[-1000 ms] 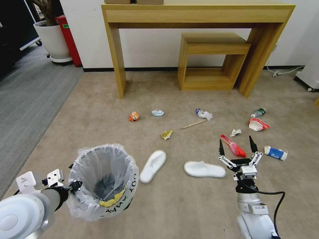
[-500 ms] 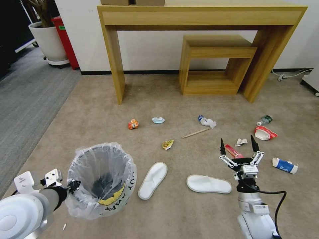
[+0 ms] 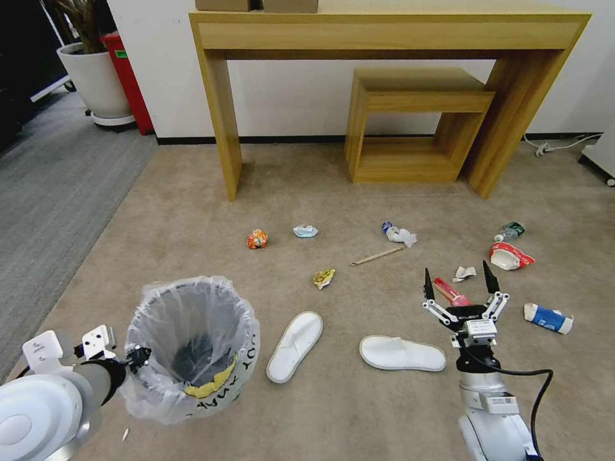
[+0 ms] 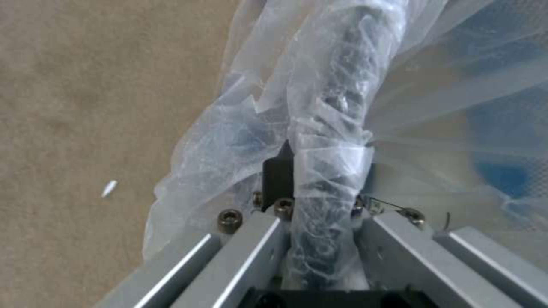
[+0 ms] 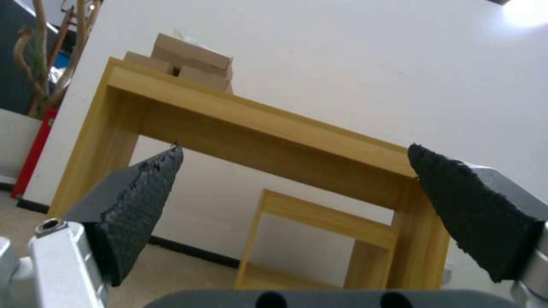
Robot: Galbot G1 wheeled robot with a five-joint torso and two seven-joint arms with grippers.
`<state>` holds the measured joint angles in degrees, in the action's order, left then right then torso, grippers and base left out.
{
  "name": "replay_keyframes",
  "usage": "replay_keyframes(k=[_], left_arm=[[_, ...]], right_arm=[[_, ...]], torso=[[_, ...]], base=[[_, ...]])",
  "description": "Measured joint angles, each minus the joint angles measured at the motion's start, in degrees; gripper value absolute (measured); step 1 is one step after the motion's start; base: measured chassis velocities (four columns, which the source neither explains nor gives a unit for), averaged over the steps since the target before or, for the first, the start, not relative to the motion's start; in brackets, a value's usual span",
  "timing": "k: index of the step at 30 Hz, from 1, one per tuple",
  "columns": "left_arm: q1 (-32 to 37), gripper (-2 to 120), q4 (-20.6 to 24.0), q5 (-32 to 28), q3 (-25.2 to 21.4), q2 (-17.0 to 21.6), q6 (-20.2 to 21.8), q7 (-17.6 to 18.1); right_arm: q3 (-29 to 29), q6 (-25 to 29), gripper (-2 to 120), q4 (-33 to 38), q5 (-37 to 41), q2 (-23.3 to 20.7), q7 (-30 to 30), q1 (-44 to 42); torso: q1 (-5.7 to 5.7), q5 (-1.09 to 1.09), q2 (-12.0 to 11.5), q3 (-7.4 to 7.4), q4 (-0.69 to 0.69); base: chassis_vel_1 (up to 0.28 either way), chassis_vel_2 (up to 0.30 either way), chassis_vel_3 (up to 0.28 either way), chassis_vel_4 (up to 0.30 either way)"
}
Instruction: Pick up the trash bin and place the garbage on the floor into it.
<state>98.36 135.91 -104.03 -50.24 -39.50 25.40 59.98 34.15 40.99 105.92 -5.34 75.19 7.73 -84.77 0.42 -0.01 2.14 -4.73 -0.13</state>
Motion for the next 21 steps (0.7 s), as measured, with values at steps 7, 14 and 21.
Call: replay_keyframes(k=[7, 14, 21], left_arm=[[1.08, 0, -3.47, -1.3, -4.51, 2.66, 2.66, -3.07], [0.18, 0, -6.65, -2.62, -6.74, 5.3, 2.67, -3.73], [0.32, 0, -8.6, -3.41, -8.24, 6.18, 2.98, -3.92]], right_arm=[[0.15, -0.01, 100, -0.19, 0.74, -0.29, 0.0, 0.18], [0.05, -0.12, 100, -0.47, 1.44, -0.45, 0.0, 0.57], [-0.62, -1.04, 100, -0.63, 2.55, -0.56, 0.0, 1.02]], torso=[[0.0, 0.0, 0.0, 0.0, 0.01], [0.01, 0.0, 0.0, 0.0, 0.0], [0.01, 0.0, 0.0, 0.0, 0.01]], base=[[0.0, 0.0, 0.0, 0.0], [0.0, 0.0, 0.0, 0.0], [0.0, 0.0, 0.0, 0.0]])
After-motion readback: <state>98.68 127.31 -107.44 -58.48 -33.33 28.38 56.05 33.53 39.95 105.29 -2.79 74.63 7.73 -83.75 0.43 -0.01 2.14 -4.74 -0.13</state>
